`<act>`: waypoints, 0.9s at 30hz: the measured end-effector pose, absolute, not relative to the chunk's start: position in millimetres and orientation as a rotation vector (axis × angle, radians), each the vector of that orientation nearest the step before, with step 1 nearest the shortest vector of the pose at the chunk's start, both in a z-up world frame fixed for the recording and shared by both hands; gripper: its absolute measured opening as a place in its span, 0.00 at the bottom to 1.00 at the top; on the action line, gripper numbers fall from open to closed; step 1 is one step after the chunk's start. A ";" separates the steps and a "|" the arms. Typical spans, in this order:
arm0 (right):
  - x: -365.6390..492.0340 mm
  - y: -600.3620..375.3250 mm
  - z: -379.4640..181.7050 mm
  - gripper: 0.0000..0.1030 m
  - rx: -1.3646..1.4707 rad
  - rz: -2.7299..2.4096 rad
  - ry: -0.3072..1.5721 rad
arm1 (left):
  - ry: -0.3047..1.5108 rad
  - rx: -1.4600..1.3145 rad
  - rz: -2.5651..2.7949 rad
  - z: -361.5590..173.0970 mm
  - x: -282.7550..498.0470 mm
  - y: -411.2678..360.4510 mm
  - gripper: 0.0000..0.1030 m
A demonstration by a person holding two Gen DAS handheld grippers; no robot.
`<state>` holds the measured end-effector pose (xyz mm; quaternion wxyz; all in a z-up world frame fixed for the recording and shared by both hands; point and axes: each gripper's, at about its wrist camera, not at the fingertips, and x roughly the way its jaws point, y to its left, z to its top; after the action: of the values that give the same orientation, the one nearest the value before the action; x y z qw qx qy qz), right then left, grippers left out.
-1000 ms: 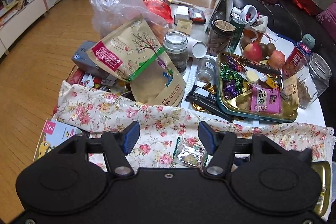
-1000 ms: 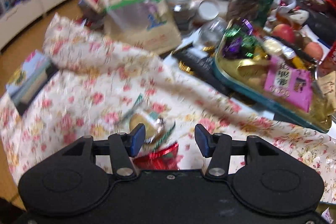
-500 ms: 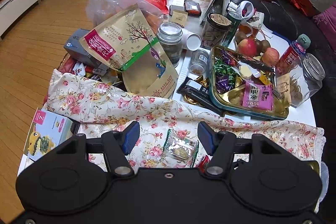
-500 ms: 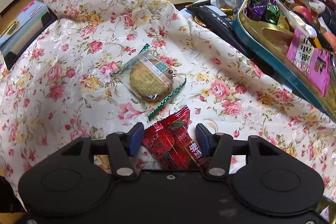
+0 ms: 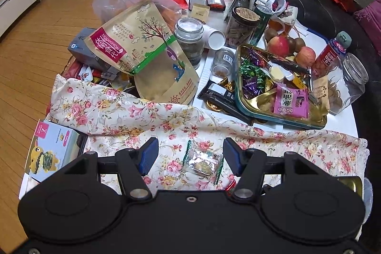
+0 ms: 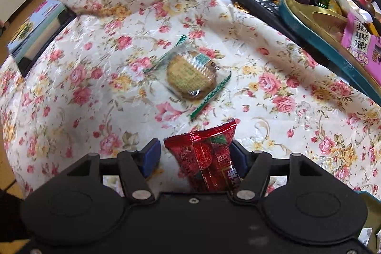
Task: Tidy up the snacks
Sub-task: 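Grasp the clear-wrapped round cookie with the left tool while the right tool lifts the red packet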
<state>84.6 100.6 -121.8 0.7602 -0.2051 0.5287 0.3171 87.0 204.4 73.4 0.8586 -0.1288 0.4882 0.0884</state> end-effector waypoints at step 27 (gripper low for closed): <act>53.7 19.3 -43.1 0.36 0.099 0.449 1.360 | 1.200 -0.187 0.224 -6.8 120.0 170.3 0.61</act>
<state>53.7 19.3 -43.1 0.7534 0.0455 0.6229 0.2056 120.0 170.3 -6.8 0.8154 -0.0878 0.5625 0.1049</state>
